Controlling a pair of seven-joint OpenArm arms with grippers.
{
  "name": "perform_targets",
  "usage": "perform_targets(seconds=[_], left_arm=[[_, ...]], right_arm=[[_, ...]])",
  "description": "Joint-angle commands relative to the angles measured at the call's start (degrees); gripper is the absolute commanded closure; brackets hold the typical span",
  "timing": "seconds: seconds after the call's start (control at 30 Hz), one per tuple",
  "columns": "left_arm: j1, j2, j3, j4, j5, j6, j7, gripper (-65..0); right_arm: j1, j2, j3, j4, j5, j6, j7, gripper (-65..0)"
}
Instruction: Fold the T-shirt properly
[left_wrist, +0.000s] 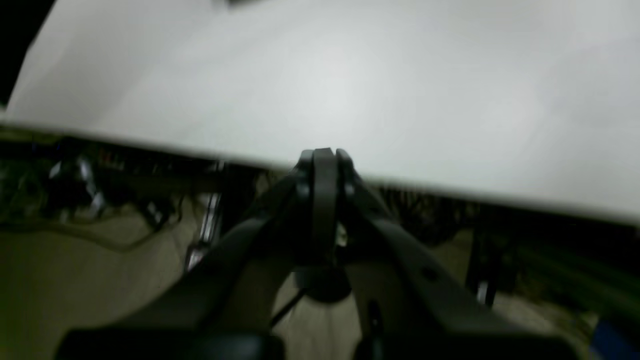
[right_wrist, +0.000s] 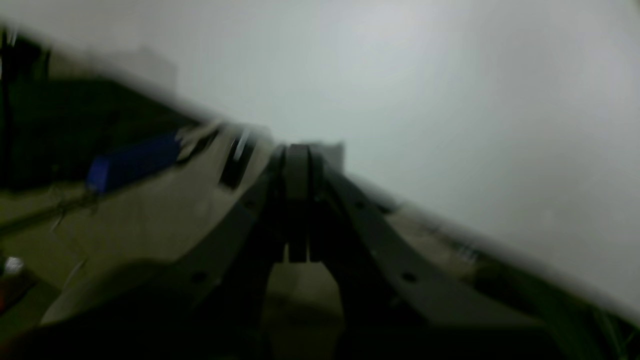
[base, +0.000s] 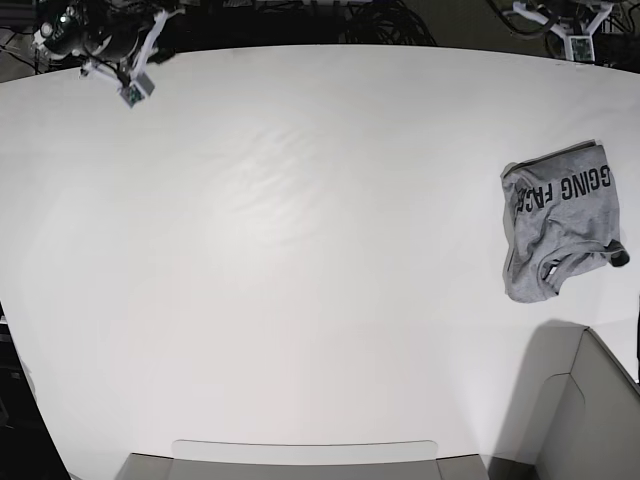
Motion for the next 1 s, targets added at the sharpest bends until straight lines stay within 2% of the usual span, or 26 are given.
perform_targets(seconds=[0.0, 0.37, 0.47, 0.57, 0.67, 0.73, 0.83, 0.97], left_arm=[[1.40, 0.10, -0.50, 0.76, -0.66, 0.29, -1.19, 0.0], [1.84, 0.10, -11.93, -0.73, -0.57, 0.29, -0.48, 0.0], [2.19, 0.19, -13.60, -2.22, -0.57, 0.29, -0.48, 0.0], [1.93, 0.19, -15.80, -5.21, -0.31, 0.29, -0.92, 0.0], [1.93, 0.19, -17.29, -8.99, -0.31, 0.29, -1.27, 0.0], [2.01, 0.19, -17.65, -11.98, -0.22, 0.29, -2.95, 0.0], [2.36, 0.19, -17.65, -18.14, -0.22, 0.29, -8.92, 0.0], [2.36, 0.19, -17.38, -28.25, 0.40, 0.29, -17.36, 0.0]], right_arm=[[-1.60, 0.66, 0.34, 1.04, 0.62, 0.05, 0.73, 0.0], [-11.79, -1.27, -0.28, 1.04, 0.53, 0.05, 0.99, 0.0], [-15.75, -3.20, -0.81, 1.04, 0.26, 0.05, 5.39, 0.0], [-19.53, -3.64, -3.62, 0.86, -0.18, 0.05, 10.84, 0.0], [-20.94, -5.23, -6.26, 0.77, -4.75, -0.22, 13.39, 0.0], [-20.76, -8.83, -6.96, 0.68, -9.58, -0.13, 13.74, 0.0], [-20.15, -14.11, -7.22, 0.33, -17.76, 0.13, 14.18, 0.0], [-18.21, -17.80, -7.31, -4.50, -24.62, 0.22, 17.08, 0.0]])
